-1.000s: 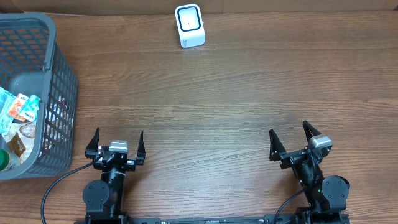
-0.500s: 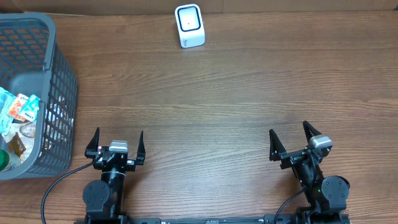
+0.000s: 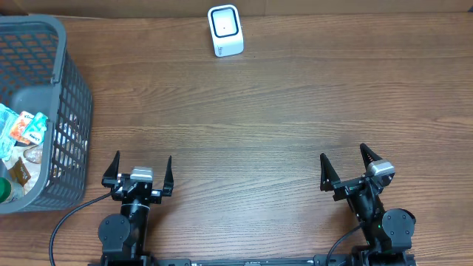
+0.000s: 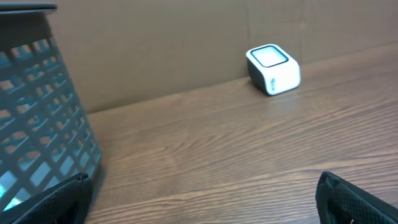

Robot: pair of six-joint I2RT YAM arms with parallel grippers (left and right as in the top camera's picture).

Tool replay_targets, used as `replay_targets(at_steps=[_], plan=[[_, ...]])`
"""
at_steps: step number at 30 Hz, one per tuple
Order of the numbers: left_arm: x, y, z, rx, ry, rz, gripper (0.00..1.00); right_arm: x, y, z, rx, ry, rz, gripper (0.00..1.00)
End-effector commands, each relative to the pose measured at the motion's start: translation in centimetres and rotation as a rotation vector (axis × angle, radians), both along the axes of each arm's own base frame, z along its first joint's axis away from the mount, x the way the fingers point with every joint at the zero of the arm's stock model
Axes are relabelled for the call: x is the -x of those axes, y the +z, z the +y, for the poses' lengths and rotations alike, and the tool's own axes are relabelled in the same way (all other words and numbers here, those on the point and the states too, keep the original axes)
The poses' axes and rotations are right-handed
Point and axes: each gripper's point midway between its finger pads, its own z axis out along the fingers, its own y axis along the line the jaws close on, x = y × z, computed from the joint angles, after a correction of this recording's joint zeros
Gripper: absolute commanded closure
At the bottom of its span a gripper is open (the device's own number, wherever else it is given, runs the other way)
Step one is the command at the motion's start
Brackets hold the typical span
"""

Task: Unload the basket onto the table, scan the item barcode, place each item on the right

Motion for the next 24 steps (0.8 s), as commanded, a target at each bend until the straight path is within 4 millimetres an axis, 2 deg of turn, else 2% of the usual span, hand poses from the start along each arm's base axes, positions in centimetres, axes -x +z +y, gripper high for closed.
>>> replay_targets(at_steps=[1, 4, 11, 17, 21, 24], plan=[[0.1, 0.9, -1.4, 0.092, -0.077, -0.037, 0.0, 0.0, -0.1, 0.2, -0.004, 0.008, -0.008, 0.0], [0.2, 2.5, -2.3, 0.127, -0.131, -0.09, 0.0, 0.0, -0.1, 0.2, -0.004, 0.008, -0.008, 0.0], [1.1, 6.2, -2.3, 0.155, -0.132, -0.129, 0.0, 0.0, -0.1, 0.2, -0.004, 0.008, -0.008, 0.0], [1.7, 10.8, -2.2, 0.156, -0.13, -0.122, 0.0, 0.0, -0.1, 0.2, -0.004, 0.008, -0.008, 0.0], [1.2, 13.6, -2.3, 0.185, -0.125, -0.064, 0.0, 0.0, -0.1, 0.2, -0.004, 0.008, -0.008, 0.0], [0.0, 15.5, -2.3, 0.221, -0.119, 0.01, 0.0, 0.0, -0.1, 0.2, -0.004, 0.008, -0.008, 0.0]])
